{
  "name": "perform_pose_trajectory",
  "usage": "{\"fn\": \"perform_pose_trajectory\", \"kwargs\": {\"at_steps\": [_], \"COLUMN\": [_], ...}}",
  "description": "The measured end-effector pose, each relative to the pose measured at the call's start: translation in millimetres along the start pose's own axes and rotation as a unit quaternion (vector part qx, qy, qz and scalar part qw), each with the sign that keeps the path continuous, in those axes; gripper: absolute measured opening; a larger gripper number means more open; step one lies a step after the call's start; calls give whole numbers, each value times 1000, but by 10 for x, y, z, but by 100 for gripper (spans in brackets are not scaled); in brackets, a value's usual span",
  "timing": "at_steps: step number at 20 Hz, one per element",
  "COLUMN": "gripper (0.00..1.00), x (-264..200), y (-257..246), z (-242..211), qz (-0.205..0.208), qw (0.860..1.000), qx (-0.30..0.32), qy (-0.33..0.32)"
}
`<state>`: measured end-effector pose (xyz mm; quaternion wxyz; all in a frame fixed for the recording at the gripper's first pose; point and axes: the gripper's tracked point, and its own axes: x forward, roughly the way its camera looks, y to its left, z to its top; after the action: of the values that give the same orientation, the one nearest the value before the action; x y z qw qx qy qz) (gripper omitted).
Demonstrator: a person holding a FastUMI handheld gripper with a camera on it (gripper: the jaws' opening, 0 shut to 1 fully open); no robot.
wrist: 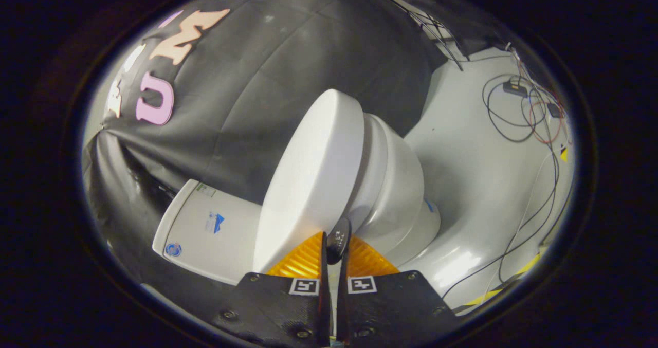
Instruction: Open the toilet lid.
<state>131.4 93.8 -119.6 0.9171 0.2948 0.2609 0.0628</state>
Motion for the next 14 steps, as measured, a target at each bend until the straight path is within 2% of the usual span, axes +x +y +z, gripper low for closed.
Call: {"fn": "perform_pose_trajectory", "kwargs": {"at_steps": [5,9,14], "gripper": [6,6,4], "x": [-55,-160,-293], "y": [178,427,746], "z": [55,131,204], "qz": [-8,-9,-6], "qw": [1000,998,996], "qx": [-16,-56,-68], "qy": [-15,-34,-56]}}
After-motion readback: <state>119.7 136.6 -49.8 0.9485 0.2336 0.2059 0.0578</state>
